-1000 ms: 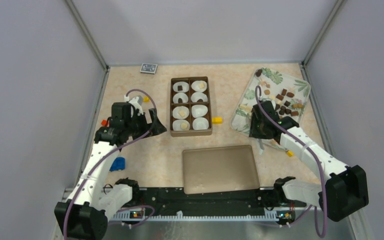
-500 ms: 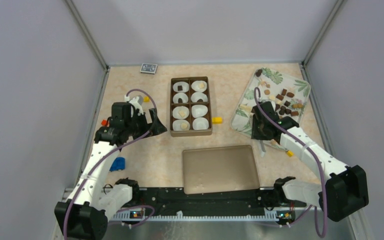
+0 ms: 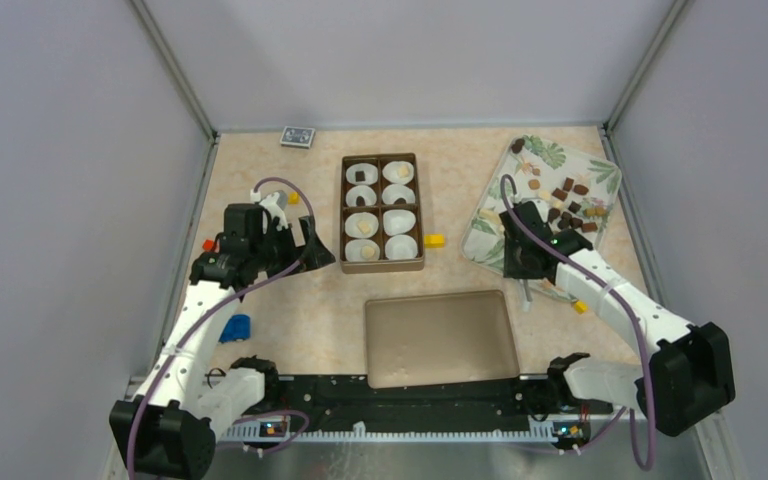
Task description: Pack the chocolate
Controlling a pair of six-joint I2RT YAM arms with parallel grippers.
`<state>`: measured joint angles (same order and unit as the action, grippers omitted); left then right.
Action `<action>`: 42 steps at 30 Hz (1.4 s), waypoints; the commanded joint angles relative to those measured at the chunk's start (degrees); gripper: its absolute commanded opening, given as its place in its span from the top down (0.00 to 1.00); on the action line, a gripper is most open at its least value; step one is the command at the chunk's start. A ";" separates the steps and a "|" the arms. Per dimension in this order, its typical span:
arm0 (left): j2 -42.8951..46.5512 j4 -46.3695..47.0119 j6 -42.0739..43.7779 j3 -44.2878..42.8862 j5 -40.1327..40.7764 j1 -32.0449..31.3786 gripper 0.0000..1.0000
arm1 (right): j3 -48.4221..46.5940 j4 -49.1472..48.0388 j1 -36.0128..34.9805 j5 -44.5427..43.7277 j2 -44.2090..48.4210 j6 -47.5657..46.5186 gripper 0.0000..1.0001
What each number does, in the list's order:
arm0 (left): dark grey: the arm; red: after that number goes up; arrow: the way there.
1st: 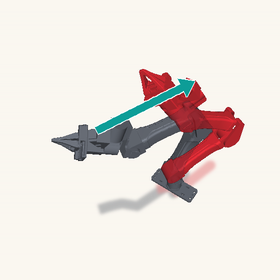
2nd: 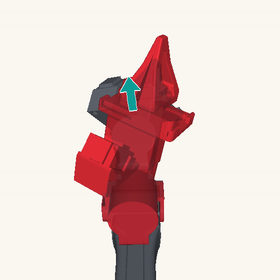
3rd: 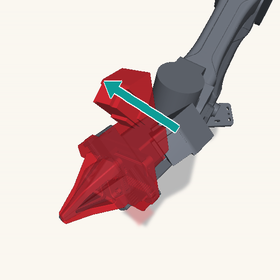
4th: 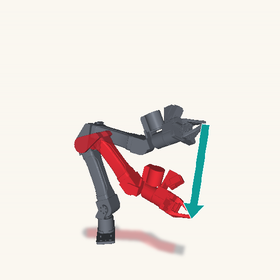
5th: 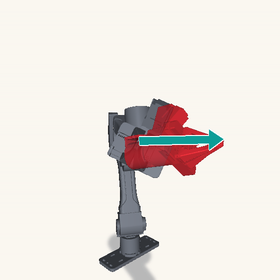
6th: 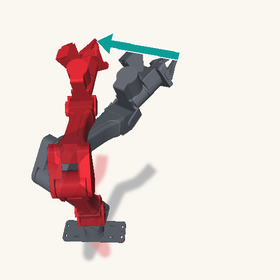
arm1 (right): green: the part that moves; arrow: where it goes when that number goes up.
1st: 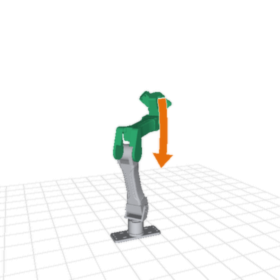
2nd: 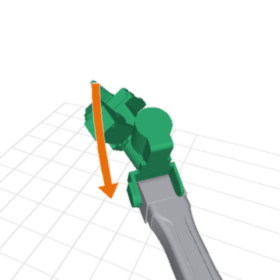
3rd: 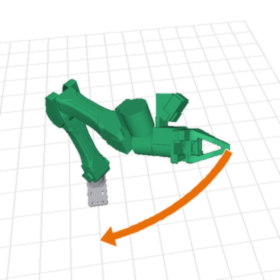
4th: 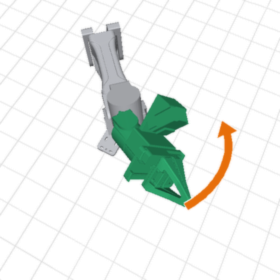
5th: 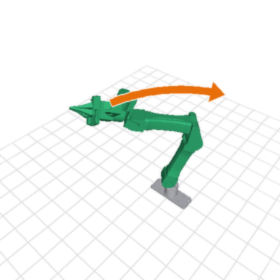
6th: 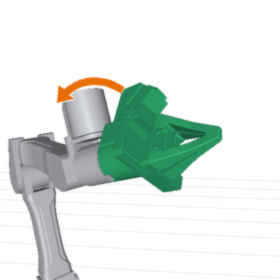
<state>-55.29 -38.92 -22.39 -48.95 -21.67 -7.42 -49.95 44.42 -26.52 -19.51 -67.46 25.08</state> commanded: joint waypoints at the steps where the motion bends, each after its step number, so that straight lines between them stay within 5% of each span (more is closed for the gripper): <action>1: -0.36 2.55 0.50 -0.94 -0.75 0.21 0.01 | -3.29 -0.32 -0.90 -1.69 -0.58 -0.48 0.67; 15: -1.14 2.71 0.66 -1.15 -1.01 0.21 0.01 | -5.71 -0.17 -1.18 0.30 2.39 -0.75 1.00; 42: 0.69 1.04 1.47 -0.91 0.78 0.19 0.01 | -12.20 -2.88 -6.70 -1.25 1.20 -1.07 1.00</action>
<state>-55.72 -38.61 -22.09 -48.97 -21.37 -7.42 -60.10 43.94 -32.51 -19.11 -66.32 24.47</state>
